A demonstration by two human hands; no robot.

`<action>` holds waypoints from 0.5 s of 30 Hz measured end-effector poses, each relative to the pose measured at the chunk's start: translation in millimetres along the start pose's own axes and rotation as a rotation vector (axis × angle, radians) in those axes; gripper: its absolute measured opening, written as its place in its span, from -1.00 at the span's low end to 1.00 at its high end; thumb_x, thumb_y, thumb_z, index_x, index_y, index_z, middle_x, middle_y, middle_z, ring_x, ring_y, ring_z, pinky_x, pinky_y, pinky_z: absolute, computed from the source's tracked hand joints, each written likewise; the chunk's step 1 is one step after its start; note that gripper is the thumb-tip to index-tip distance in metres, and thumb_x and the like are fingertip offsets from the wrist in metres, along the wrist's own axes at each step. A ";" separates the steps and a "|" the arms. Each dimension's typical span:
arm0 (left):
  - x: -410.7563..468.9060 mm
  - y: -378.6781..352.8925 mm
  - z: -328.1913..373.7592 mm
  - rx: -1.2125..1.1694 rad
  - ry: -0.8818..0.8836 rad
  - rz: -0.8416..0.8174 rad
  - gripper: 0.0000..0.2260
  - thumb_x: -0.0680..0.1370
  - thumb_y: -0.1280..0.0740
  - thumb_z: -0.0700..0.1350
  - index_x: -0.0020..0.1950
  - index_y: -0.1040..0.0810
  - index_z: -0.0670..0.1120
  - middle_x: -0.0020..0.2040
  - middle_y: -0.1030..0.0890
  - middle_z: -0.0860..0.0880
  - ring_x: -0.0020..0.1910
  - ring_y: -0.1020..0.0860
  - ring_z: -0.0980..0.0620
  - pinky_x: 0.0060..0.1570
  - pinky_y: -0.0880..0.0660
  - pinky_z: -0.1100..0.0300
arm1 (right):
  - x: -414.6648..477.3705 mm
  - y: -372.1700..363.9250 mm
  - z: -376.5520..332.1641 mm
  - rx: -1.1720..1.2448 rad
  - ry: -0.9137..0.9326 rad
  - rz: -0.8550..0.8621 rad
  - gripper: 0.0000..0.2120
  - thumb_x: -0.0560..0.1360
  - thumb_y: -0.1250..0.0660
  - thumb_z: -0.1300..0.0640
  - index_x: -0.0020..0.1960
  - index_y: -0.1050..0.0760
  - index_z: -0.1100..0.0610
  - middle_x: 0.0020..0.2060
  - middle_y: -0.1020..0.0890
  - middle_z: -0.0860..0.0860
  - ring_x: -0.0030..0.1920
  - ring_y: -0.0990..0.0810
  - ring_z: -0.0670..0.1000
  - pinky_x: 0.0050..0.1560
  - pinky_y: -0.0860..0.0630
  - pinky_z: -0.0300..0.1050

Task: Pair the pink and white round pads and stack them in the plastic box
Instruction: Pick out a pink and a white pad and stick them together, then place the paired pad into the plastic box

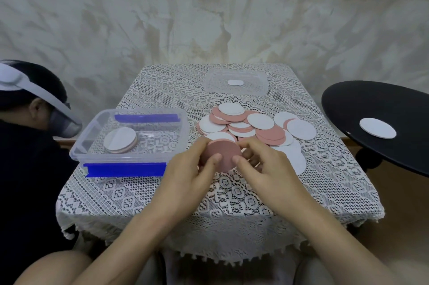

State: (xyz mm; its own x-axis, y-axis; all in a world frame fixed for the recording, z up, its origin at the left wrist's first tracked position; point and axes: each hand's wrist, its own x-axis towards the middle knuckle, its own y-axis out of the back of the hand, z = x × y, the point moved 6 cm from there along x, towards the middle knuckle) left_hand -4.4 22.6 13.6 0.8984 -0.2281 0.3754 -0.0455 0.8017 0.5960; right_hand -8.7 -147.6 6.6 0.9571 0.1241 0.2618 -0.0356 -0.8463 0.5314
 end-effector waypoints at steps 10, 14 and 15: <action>-2.1 63.5 -23.5 -0.082 0.121 0.132 -0.85 0.57 -0.29 0.07 0.12 -0.55 0.16 -0.13 -0.64 0.09 -0.19 -0.60 0.04 -0.21 -0.57 -0.07 | 36.3 -38.7 -48.9 0.196 0.018 -0.133 -0.85 0.60 -0.36 0.09 0.06 -0.52 -0.17 -0.16 -0.62 -0.09 -0.29 -0.66 -0.04 -0.32 -0.65 0.04; -5.4 92.3 -48.0 -0.084 0.185 0.156 -0.74 0.54 -0.31 0.14 0.23 -0.53 0.25 -0.05 -0.65 0.11 -0.15 -0.63 0.02 -0.14 -0.61 -0.11 | 53.0 -64.6 -66.0 0.219 -0.005 -0.193 -0.82 0.60 -0.37 0.14 0.07 -0.51 -0.14 -0.22 -0.61 -0.05 -0.37 -0.65 0.09 -0.46 -0.58 0.08; -5.9 99.0 -52.5 -0.076 0.197 0.159 -0.74 0.54 -0.33 0.14 0.23 -0.54 0.27 -0.06 -0.65 0.11 -0.19 -0.62 0.03 -0.15 -0.59 -0.09 | 56.6 -69.1 -69.0 0.223 -0.005 -0.206 -0.83 0.59 -0.37 0.15 0.07 -0.51 -0.13 -0.23 -0.62 -0.04 -0.37 -0.64 0.10 -0.49 -0.56 0.06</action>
State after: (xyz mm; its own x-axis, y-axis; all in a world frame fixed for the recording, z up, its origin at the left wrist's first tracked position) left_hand 8.7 132.3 33.1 0.9506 0.0095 0.3103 -0.1662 0.8599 0.4826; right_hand 28.1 -46.3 40.3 0.9391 0.3027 0.1625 0.2228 -0.8966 0.3828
